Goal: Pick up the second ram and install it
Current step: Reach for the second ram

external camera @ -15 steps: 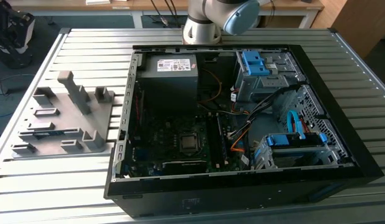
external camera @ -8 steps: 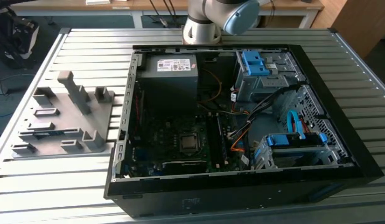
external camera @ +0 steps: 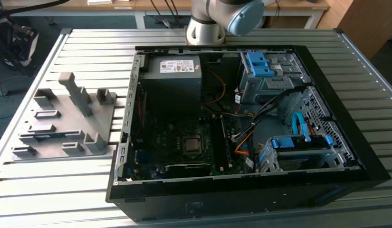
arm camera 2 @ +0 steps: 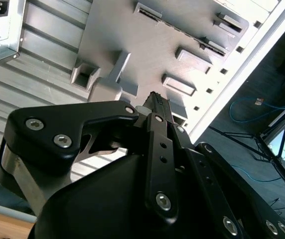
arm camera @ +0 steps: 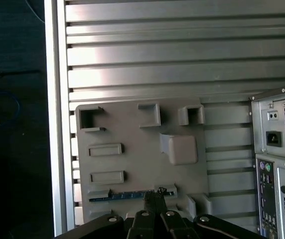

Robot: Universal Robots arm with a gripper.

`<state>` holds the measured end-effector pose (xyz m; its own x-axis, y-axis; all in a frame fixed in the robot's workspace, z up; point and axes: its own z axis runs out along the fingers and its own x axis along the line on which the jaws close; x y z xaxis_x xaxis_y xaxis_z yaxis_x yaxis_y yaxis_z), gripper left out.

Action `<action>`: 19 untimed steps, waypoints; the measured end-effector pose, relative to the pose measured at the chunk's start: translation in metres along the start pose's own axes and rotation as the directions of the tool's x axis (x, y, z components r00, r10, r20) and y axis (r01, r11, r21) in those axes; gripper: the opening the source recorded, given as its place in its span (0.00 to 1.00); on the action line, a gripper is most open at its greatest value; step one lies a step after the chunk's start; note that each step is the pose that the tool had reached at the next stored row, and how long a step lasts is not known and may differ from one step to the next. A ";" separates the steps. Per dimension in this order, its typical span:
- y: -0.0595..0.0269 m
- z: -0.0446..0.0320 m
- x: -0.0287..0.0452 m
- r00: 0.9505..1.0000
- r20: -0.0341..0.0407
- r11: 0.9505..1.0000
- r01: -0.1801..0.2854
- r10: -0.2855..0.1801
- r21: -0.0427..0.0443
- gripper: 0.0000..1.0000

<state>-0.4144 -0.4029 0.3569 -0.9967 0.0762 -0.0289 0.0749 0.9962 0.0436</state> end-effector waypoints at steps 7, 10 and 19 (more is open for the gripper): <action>-0.0028 0.0074 0.0072 1.000 0.000 1.000 0.000 0.000 0.000 0.10; -0.0037 0.0120 0.0100 1.000 0.000 1.000 0.000 0.000 0.000 0.10; -0.0050 0.0189 0.0159 1.000 0.000 1.000 0.000 0.000 0.000 0.10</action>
<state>-0.4300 -0.4059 0.3374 -0.9967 0.0761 -0.0287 0.0748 0.9963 0.0435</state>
